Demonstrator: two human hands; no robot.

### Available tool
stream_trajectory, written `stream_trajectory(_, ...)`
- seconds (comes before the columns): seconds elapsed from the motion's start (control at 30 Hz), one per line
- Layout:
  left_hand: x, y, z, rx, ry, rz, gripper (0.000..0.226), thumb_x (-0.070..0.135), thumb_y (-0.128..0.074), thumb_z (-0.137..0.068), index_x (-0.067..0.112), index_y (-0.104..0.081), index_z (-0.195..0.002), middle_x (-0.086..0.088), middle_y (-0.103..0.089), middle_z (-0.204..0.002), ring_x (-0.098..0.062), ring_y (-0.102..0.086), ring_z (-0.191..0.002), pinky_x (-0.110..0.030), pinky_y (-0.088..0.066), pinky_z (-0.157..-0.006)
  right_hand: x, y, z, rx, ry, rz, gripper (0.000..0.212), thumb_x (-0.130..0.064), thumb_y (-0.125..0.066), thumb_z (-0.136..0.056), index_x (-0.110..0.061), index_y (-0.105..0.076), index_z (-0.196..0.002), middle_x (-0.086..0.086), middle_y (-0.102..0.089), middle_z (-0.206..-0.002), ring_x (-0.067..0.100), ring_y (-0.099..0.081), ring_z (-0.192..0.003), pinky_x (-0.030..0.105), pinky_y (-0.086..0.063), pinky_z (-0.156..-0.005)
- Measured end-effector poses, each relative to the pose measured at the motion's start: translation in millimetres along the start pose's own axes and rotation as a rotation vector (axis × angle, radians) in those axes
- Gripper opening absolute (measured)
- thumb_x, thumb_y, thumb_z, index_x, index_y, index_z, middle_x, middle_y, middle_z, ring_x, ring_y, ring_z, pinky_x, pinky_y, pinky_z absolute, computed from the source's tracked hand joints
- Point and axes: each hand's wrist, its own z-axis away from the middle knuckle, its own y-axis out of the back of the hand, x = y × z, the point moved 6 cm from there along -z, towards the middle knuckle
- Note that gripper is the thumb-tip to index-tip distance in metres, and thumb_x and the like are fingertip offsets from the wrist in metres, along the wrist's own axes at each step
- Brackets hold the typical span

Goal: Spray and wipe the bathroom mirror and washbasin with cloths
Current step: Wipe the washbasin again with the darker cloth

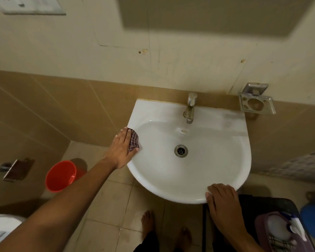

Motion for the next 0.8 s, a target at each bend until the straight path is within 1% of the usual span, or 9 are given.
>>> stream_trajectory(0.13, 10.4, 13.0, -45.8, 0.033, 0.069, 0.009, 0.108, 0.077, -0.003, -0.079, 0.001, 0.0, -0.156, -0.018, 0.002, -0.164, -0.035, 0.002, -0.152, -0.044, -0.004, -0.123, -2.1, -5.0, -0.4, 0.028, -0.056, 0.009, 0.06, -0.039, -0.019, -0.105, -0.01, -0.072, -0.101, 0.004, -0.069, -0.102, 0.027, -0.064, -0.098, 0.044, -0.04, -0.1)
stream_trajectory(0.3, 24.5, 30.7, -110.5, 0.095, 0.08, -0.02, 0.086, 0.063, -0.02, -0.098, -0.001, -0.011, -0.154, -0.022, -0.014, -0.161, -0.039, -0.013, -0.148, -0.048, -0.01, -0.123, -3.5, -7.7, -2.5, 0.07, -0.106, 0.032, 0.059, -0.038, -0.023, -0.104, -0.007, -0.073, -0.098, 0.007, -0.07, -0.099, 0.03, -0.065, -0.095, 0.045, -0.04, -0.1)
stream_trajectory(0.4, 38.1, 38.5, -135.7, 0.104, 0.109, -0.018, 0.089, 0.064, -0.011, -0.095, -0.006, -0.018, -0.151, -0.027, -0.022, -0.157, -0.041, -0.019, -0.146, -0.05, -0.011, -0.122, -5.9, -9.8, -3.1, 0.051, -0.127, 0.046, 0.059, -0.036, -0.023, -0.104, -0.006, -0.073, -0.098, 0.008, -0.07, -0.1, 0.031, -0.065, -0.095, 0.046, -0.039, -0.101)
stream_trajectory(0.5, 60.0, 32.5, -151.1, 0.078, 0.036, -0.004, 0.103, 0.068, 0.001, -0.084, -0.008, -0.019, -0.15, -0.03, -0.025, -0.156, -0.043, -0.018, -0.147, -0.05, -0.007, -0.123, -7.4, -10.0, -5.6, -0.021, -0.158, 0.072, 0.053, -0.034, -0.026, -0.102, -0.01, -0.073, -0.098, 0.005, -0.069, -0.099, 0.029, -0.066, -0.094, 0.045, -0.038, -0.102)
stream_trajectory(0.53, 67.0, 27.8, -153.6, 0.068, -0.008, -0.03, 0.104, 0.071, -0.003, -0.084, -0.007, -0.018, -0.151, -0.029, -0.023, -0.157, -0.041, -0.016, -0.148, -0.049, -0.005, -0.123, -9.0, -8.2, -7.4, -0.048, -0.162, 0.075, 0.049, -0.033, -0.028, -0.1, -0.011, -0.073, -0.098, 0.003, -0.069, -0.098, 0.027, -0.066, -0.094, 0.044, -0.038, -0.102)
stream_trajectory(0.6, 76.7, 19.4, -154.9, 0.07, -0.117, -0.107, 0.102, 0.072, -0.029, -0.087, -0.004, -0.015, -0.153, -0.026, -0.019, -0.16, -0.04, -0.013, -0.15, -0.049, -0.003, -0.123, -13.0, -3.8, -14.6, -0.092, -0.16, 0.068, 0.047, -0.036, -0.031, -0.1, -0.013, -0.072, -0.101, 0.001, -0.069, -0.098, 0.026, -0.066, -0.093, 0.041, -0.038, -0.101)
stream_trajectory(0.67, 77.6, 12.3, -152.0, 0.05, -0.192, -0.195, 0.097, 0.058, -0.051, -0.089, -0.003, -0.013, -0.154, -0.024, -0.014, -0.161, -0.039, -0.01, -0.15, -0.048, -0.002, -0.123, -16.7, -2.0, -26.1, -0.146, -0.152, 0.055, 0.048, -0.042, -0.034, -0.099, -0.013, -0.071, -0.11, 0.003, -0.07, -0.107, 0.025, -0.065, -0.1, 0.039, -0.041, -0.104)
stream_trajectory(0.73, 71.6, 10.3, -144.4, 0.064, -0.235, -0.254, 0.09, 0.049, -0.051, -0.092, -0.003, -0.012, -0.154, -0.024, -0.013, -0.162, -0.039, -0.009, -0.151, -0.047, 0.0, -0.123, -21.6, -3.9, -45.5, -0.194, -0.135, 0.057, 0.054, -0.048, -0.033, -0.099, -0.011, -0.065, -0.123, 0.007, -0.067, -0.121, 0.027, -0.062, -0.114, 0.042, -0.039, -0.11)
stream_trajectory(0.8, 64.1, 8.9, -134.1, 0.088, -0.25, -0.307, 0.086, 0.05, -0.044, -0.095, -0.002, -0.008, -0.155, -0.023, -0.009, -0.163, -0.037, -0.005, -0.151, -0.046, 0.003, -0.123, -27.9, -9.4, -67.8, -0.234, -0.106, 0.071, 0.059, -0.05, -0.033, -0.099, -0.01, -0.058, -0.133, 0.011, -0.061, -0.134, 0.03, -0.055, -0.127, 0.043, -0.029, -0.115)
